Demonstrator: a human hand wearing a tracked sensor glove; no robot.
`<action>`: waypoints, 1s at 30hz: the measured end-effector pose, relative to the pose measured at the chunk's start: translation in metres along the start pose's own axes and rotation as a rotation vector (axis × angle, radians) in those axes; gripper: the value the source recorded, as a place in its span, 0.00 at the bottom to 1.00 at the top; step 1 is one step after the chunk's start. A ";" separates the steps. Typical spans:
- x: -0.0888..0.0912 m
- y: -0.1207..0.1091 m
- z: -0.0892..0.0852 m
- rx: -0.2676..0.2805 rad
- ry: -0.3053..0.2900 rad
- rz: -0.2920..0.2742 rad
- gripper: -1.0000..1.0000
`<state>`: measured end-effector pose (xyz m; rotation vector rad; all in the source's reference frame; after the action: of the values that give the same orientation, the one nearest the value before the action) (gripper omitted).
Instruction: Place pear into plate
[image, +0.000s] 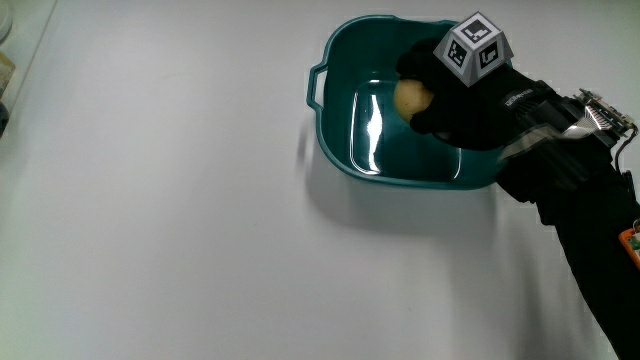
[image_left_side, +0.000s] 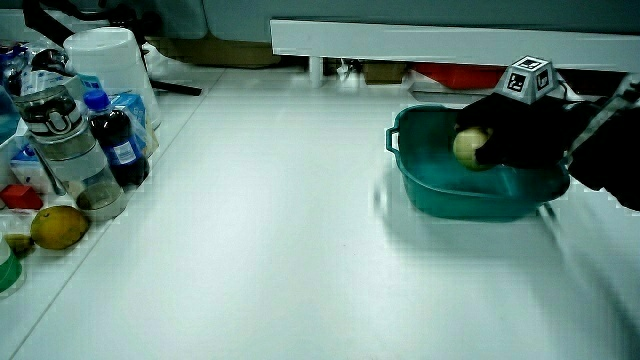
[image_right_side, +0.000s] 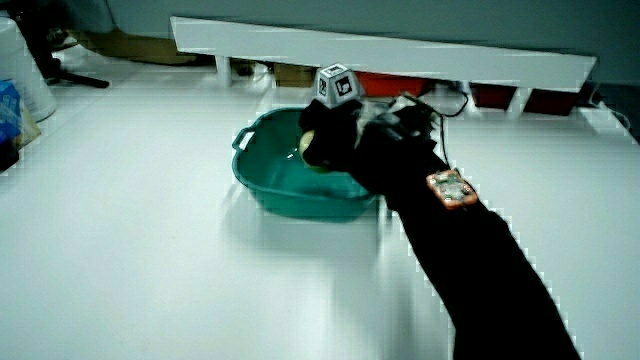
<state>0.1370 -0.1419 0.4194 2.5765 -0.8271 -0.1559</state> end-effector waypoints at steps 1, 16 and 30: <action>0.000 0.000 -0.001 0.001 0.002 0.000 0.50; -0.006 0.009 -0.022 -0.043 0.023 -0.005 0.50; -0.021 0.016 -0.034 -0.079 0.009 0.012 0.50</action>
<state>0.1191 -0.1291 0.4565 2.4966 -0.8159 -0.1693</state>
